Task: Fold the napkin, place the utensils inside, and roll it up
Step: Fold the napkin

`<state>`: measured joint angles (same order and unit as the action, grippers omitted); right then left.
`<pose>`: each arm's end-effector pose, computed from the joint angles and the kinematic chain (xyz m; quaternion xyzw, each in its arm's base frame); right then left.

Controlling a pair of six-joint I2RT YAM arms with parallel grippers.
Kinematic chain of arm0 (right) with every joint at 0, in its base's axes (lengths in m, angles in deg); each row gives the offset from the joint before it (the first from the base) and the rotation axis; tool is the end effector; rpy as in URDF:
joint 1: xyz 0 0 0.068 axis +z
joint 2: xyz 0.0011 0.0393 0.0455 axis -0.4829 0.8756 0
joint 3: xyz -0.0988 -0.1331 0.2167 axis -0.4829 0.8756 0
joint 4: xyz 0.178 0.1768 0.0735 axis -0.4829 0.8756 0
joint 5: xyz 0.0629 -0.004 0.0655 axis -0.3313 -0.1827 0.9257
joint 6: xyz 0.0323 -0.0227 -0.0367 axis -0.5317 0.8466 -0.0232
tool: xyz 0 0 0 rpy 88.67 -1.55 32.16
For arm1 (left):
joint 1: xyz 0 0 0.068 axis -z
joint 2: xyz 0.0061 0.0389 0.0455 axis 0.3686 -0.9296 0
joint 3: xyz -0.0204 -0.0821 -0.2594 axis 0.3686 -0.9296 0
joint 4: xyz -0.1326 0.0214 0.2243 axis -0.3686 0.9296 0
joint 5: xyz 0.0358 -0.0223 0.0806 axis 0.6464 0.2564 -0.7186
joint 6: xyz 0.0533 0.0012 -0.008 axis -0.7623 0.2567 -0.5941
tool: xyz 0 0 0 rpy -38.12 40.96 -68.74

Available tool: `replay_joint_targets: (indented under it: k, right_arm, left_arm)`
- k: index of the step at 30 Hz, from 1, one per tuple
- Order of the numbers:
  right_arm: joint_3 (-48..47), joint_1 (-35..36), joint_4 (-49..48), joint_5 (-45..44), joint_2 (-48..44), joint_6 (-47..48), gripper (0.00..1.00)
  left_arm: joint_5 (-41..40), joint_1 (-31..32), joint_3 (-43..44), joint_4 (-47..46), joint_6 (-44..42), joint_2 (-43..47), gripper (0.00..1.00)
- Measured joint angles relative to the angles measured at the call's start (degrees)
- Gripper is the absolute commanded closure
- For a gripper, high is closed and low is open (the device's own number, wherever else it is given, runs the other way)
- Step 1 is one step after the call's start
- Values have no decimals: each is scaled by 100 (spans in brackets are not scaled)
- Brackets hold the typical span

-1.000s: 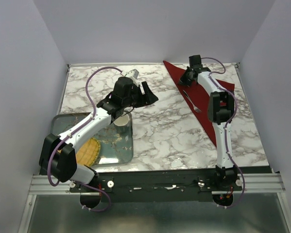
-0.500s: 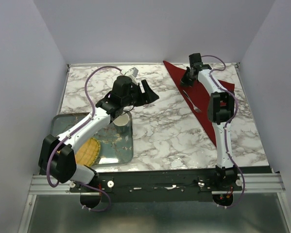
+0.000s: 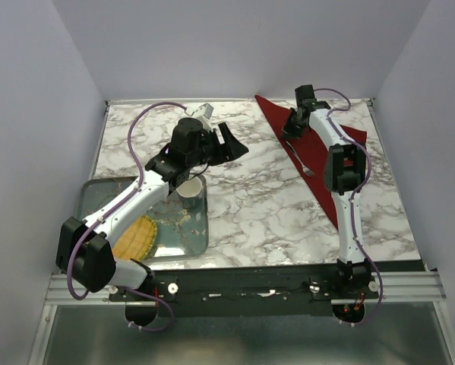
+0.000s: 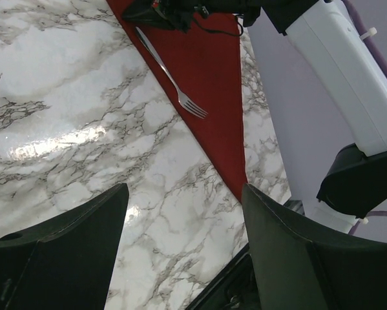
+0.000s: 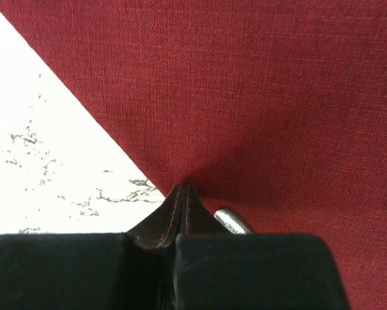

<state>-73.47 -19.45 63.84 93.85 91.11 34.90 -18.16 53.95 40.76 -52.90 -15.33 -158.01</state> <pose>0.5394 0.0942 0.1631 0.1919 0.9430 0.1563 0.2223 0.2683 -0.1794 0.3346 -0.0377 0.8170 -0.4340 0.3779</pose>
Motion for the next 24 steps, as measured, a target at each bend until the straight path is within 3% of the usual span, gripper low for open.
replay_joint_targets:
  k: [16,24]
  right_arm:
    - [660,11,-35,782,-286,319,95]
    - [2013,280,-264,1137,-1043,713,94]
  left_arm:
    - [79,0,0,-37,173,-9,20]
    - [15,2,63,13,142,-81,20]
